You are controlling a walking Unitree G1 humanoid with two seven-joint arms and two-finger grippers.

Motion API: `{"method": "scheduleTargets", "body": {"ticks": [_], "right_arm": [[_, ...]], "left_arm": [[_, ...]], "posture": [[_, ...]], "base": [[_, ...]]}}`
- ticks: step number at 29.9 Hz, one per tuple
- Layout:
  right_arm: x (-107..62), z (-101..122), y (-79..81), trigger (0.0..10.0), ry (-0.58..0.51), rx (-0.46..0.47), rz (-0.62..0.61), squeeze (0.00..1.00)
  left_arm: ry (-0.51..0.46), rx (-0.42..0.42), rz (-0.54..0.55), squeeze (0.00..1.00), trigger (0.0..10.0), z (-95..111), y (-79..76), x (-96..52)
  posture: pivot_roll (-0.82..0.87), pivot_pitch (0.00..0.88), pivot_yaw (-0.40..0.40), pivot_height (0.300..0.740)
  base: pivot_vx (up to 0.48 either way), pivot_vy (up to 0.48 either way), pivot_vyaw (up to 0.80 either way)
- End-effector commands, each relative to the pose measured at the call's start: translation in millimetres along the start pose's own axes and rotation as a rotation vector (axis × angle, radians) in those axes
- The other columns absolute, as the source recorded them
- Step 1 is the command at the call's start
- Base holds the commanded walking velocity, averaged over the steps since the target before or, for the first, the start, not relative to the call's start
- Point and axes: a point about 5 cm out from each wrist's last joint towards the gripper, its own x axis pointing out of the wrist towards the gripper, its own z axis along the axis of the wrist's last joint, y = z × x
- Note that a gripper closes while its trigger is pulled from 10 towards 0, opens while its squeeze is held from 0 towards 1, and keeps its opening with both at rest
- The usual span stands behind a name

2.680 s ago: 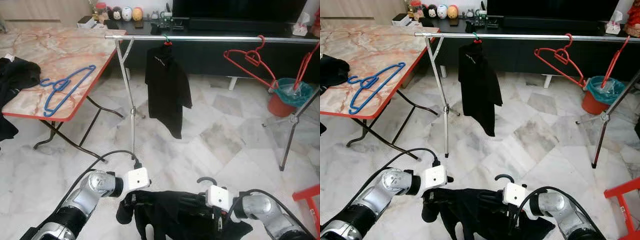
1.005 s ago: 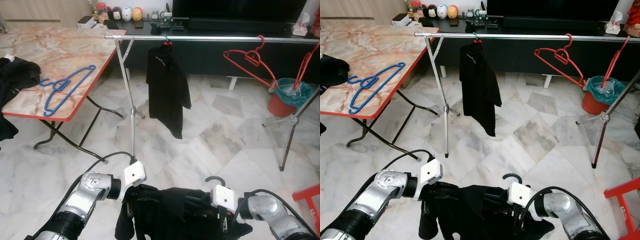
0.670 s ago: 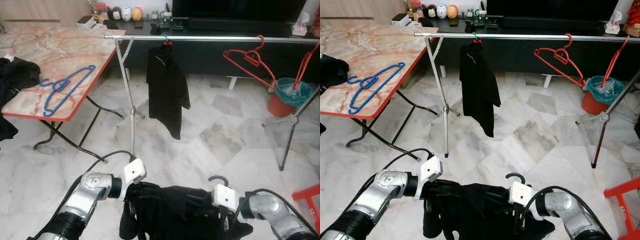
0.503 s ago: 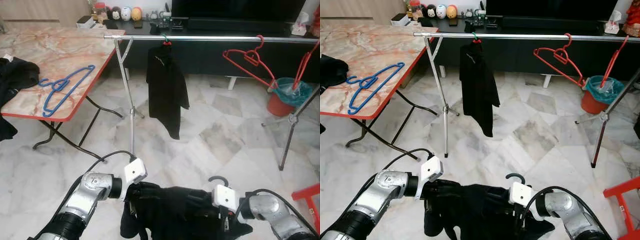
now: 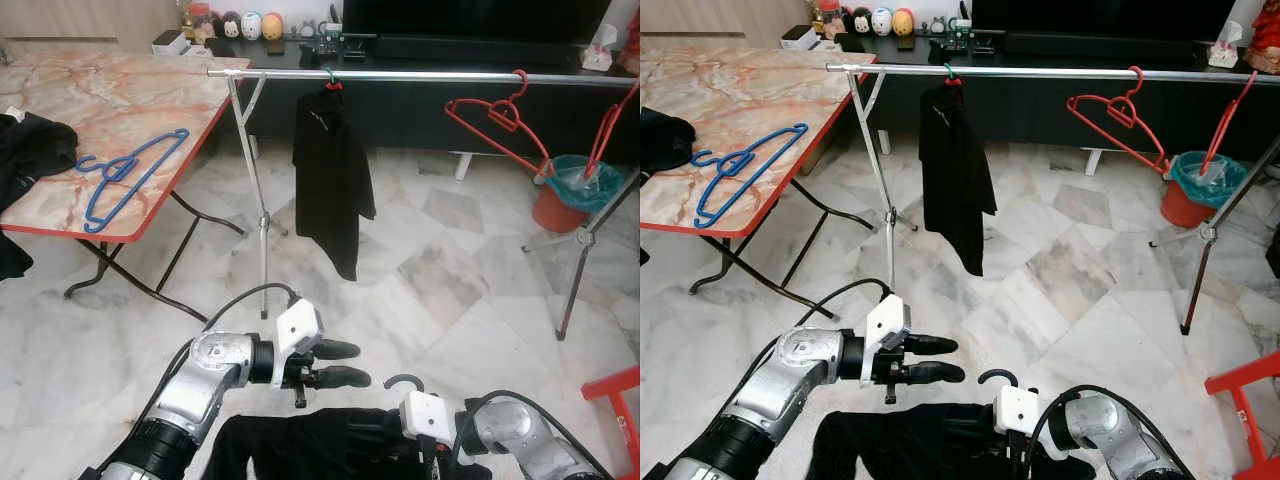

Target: Hang hanger

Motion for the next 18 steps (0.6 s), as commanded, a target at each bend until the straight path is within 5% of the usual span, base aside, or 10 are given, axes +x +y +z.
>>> {"method": "scheduleTargets", "body": {"ticks": [1,3,4,5,15,16,18], "right_arm": [[-1.3,3,-0.7,0.0,0.001,-0.024,-0.001,0.00],[-1.8,1,-0.2,0.0,0.009,-0.026,0.000,0.00],[-2.3,1,-0.5,0.0,0.007,-0.023,-0.004,0.00],[-2.7,1,-0.8,0.0,0.006,-0.022,-0.006,0.00],[-7.9,2,-7.3,0.0,0.008,-0.024,-0.036,0.00],[-9.7,0,-8.5,0.0,0.017,-0.024,-0.045,0.00],[-12.5,-3,-11.6,0.0,0.041,-0.030,-0.077,0.00]], "left_arm": [[0.030,0.018,0.011,0.00,10.0,-1,2.0,-9.8],[0.043,0.018,0.013,0.00,10.0,-2,2.4,-14.0],[0.063,0.010,0.019,0.71,10.0,-5,3.4,-20.1],[0.070,0.007,0.021,1.00,10.0,-6,3.8,-22.3],[0.157,0.026,0.046,1.00,10.0,-22,1.8,-30.6],[0.176,0.045,0.060,0.00,10.0,-24,2.3,-30.7],[0.197,0.040,0.059,0.00,10.0,-28,1.7,-32.2]], "posture": [[-0.03,0.056,0.000,0.740],[-0.03,0.058,0.001,0.740],[-0.03,0.058,0.001,0.740],[-0.03,0.058,0.001,0.740],[-0.03,0.057,-0.002,0.740],[-0.03,0.058,-0.003,0.740],[-0.03,0.059,-0.003,0.740]], "base": [[0.000,0.000,0.00],[0.000,0.000,0.00],[0.000,0.000,0.00],[0.000,0.000,0.00],[0.000,0.000,0.00],[0.000,0.000,0.00],[0.000,0.000,0.00]]}}
